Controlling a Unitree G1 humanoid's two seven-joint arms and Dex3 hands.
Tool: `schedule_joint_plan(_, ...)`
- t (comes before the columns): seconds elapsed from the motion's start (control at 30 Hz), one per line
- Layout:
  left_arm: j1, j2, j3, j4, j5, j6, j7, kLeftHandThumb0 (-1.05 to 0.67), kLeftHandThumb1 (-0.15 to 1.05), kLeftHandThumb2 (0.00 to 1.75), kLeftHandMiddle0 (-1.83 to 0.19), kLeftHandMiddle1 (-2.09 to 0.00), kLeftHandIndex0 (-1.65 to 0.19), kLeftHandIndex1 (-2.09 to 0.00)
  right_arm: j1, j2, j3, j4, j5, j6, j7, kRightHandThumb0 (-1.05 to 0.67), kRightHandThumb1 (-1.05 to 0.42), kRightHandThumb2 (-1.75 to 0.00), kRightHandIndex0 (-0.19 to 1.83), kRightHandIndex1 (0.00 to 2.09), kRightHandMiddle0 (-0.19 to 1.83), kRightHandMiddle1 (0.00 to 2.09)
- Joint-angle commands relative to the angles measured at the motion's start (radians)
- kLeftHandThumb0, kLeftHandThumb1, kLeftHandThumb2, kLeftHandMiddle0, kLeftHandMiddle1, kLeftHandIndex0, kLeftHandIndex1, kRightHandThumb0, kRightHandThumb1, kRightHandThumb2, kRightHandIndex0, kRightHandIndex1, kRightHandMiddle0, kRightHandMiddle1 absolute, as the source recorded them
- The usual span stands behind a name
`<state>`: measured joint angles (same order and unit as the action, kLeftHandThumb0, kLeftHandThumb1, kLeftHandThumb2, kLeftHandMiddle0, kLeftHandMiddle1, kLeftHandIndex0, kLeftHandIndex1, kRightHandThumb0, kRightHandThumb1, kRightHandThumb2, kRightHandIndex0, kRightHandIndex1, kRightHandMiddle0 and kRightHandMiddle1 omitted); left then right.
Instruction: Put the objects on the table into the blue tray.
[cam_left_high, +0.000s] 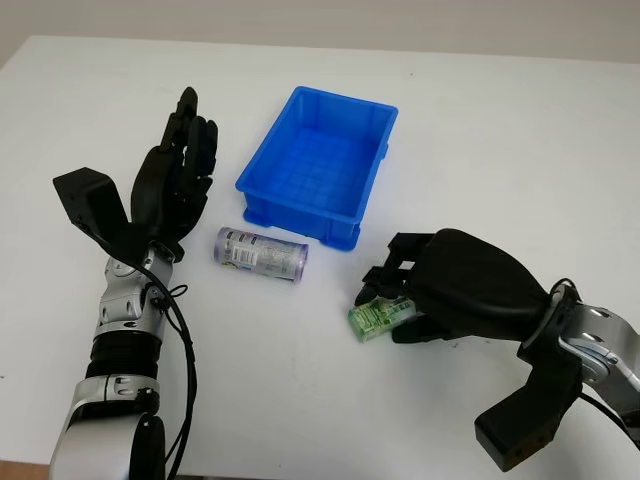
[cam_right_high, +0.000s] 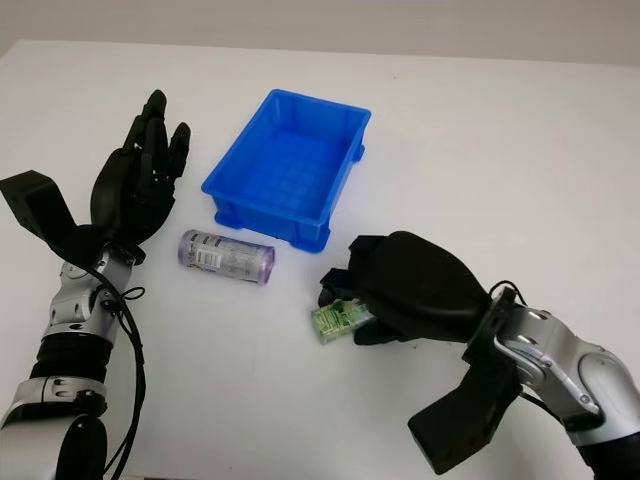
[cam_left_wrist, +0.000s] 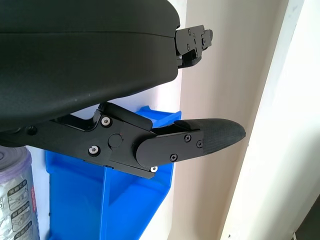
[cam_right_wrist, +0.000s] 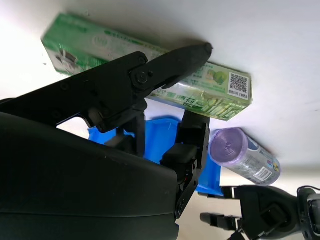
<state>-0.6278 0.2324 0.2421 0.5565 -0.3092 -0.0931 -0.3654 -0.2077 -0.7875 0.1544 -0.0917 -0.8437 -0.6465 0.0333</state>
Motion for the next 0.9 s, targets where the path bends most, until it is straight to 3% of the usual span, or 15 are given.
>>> schedule_joint_plan(0.0, -0.013, 0.005, 0.002, -0.006, -0.002, -0.007, -0.009, -0.69, 1.05, 0.54, 0.12, -0.05, 0.16, -0.05, -0.004, 0.015, 0.017, 0.033, -0.027, -0.005, -0.025, -0.56, -0.88, -0.07, 1.09, 1.71, 0.95, 1.33)
schedule_joint_plan(0.1, -0.015, 0.005, 0.002, 0.0, -0.001, -0.013, -0.013, -0.68, 1.05, 0.54, 0.13, -0.05, 0.16, -0.05, -0.031, 0.027, 0.01, 0.04, -0.027, 0.006, -0.047, -0.55, -0.94, -0.07, 1.18, 1.81, 1.01, 1.42)
schedule_joint_plan(0.23, -0.016, 0.004, 0.003, 0.002, 0.001, -0.013, -0.01, -0.69, 1.05, 0.53, 0.12, -0.06, 0.15, -0.06, -0.064, 0.057, -0.009, 0.059, 0.047, 0.011, -0.059, -0.52, -0.93, -0.05, 1.24, 1.88, 1.01, 1.69)
schedule_joint_plan(0.33, -0.016, 0.005, 0.001, -0.001, 0.006, -0.011, -0.003, -0.69, 1.05, 0.54, 0.12, -0.06, 0.15, -0.06, -0.089, 0.078, -0.023, 0.053, 0.211, 0.047, 0.025, -0.48, -0.92, -0.05, 1.23, 1.96, 1.01, 1.86)
schedule_joint_plan(0.43, -0.015, 0.004, -0.002, -0.002, 0.01, -0.013, 0.0, -0.69, 1.05, 0.53, 0.12, -0.05, 0.15, -0.06, -0.114, 0.083, -0.055, -0.031, 0.445, 0.198, 0.214, -0.41, -0.93, -0.05, 1.18, 2.08, 0.93, 2.05)
schedule_joint_plan(0.53, -0.015, 0.001, -0.003, 0.002, 0.008, -0.017, -0.007, -0.69, 1.05, 0.53, 0.13, -0.05, 0.16, -0.05, -0.167, 0.081, -0.103, -0.14, 0.655, 0.442, 0.387, -0.38, -0.99, -0.07, 1.2, 2.09, 0.97, 2.09)
schedule_joint_plan(0.6, -0.015, -0.002, -0.004, 0.002, 0.009, -0.017, -0.005, -0.69, 1.05, 0.54, 0.13, -0.05, 0.15, -0.05, -0.216, 0.08, -0.138, -0.17, 0.746, 0.539, 0.447, -0.37, -1.03, -0.08, 1.16, 2.09, 0.93, 2.09)
schedule_joint_plan(0.73, -0.011, -0.008, -0.006, 0.002, 0.013, -0.026, 0.003, -0.68, 1.05, 0.55, 0.12, -0.06, 0.15, -0.06, -0.331, 0.113, -0.211, -0.108, 0.833, 0.58, 0.433, -0.37, -1.05, -0.11, 1.15, 2.09, 0.94, 2.09)
schedule_joint_plan(0.87, -0.008, -0.013, -0.008, 0.005, 0.017, -0.034, 0.007, -0.68, 1.05, 0.56, 0.11, -0.06, 0.14, -0.06, -0.42, 0.13, -0.238, -0.008, 0.816, 0.563, 0.387, -0.35, -1.04, -0.11, 1.23, 2.09, 1.05, 2.09)
